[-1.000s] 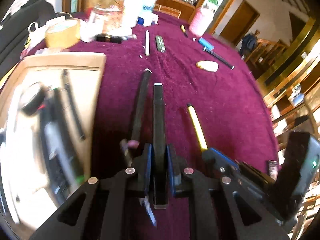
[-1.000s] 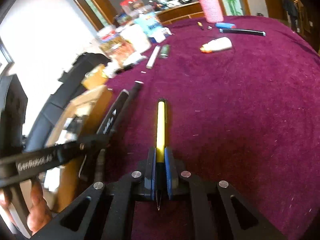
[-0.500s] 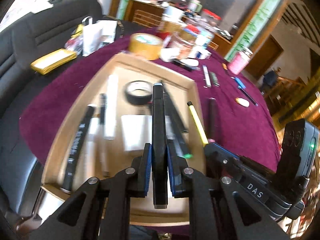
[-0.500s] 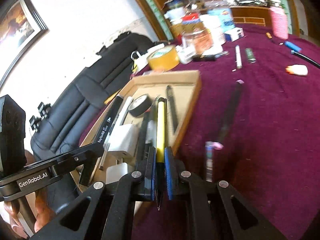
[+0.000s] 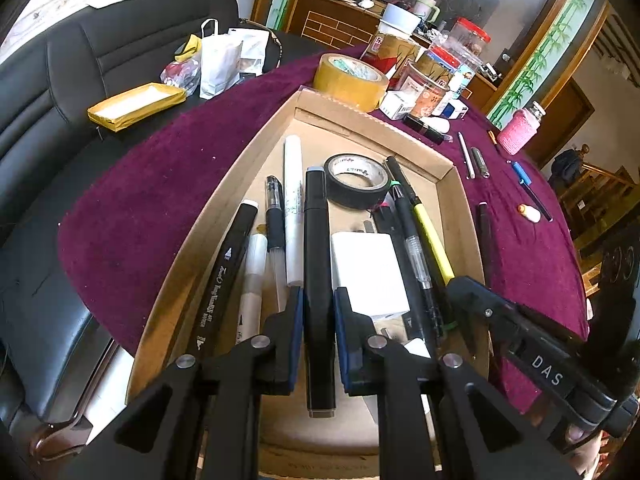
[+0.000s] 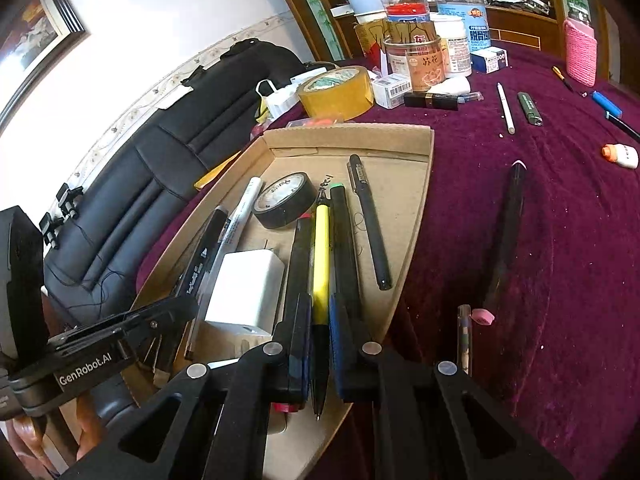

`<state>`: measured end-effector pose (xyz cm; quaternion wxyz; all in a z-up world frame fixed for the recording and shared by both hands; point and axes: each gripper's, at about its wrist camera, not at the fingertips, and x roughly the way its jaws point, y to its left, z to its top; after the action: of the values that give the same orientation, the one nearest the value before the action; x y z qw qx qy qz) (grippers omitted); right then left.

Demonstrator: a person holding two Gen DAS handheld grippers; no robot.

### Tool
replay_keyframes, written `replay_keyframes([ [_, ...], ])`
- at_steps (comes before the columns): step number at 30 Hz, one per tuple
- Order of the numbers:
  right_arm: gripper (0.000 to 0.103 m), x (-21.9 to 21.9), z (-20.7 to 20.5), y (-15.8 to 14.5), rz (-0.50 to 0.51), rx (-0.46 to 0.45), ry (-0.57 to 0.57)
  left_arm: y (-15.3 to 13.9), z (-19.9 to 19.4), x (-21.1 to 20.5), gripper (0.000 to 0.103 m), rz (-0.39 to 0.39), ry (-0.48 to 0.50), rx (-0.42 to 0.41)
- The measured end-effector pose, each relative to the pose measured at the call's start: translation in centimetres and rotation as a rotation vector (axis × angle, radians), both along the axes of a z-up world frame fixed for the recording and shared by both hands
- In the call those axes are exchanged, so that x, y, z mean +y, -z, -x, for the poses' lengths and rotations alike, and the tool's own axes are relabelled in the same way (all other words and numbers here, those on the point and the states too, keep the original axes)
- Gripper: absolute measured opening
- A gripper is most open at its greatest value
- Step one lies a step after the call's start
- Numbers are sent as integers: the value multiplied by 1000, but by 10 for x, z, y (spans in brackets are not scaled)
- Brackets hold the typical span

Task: Organize rigid objects
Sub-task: 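Open both tools to release the yellow pen and black marker in the tray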

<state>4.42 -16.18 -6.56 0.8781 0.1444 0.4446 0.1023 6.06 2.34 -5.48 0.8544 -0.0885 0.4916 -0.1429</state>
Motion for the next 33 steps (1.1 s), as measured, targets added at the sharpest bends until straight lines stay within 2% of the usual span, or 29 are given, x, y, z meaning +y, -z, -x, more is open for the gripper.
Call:
replay_keyframes([
  [11,11,-2,-6,4,5,14,25,8,-3,-6,15,-44,0,4],
  [12,11,-3,-6,4,-3,14,29,8,-2,-7,21,-51,-2,1],
  [14,12,-5,-5,3,-25,19,26,4,1,-8,40,-78,-14,-20],
  [15,19,-4,-4,2,-30,19,23,1,4,-8,59,-93,-23,-45],
  [16,25,-4,-2,-1,-30,17,20,-2,6,-7,69,-102,-30,-63],
  [17,44,-5,1,-5,-26,12,22,-7,10,-6,71,-113,-39,-87],
  [18,57,-6,6,-9,-23,1,25,-12,14,-6,72,-128,-44,-106],
  [19,60,-6,12,-16,-28,-18,24,-16,17,-7,75,-143,-46,-119],
  [25,67,-2,63,-56,43,-91,5,-49,49,-14,89,-214,-69,-187],
  [33,68,5,107,-66,111,-107,-47,-69,88,-18,89,-255,-61,-216],
])
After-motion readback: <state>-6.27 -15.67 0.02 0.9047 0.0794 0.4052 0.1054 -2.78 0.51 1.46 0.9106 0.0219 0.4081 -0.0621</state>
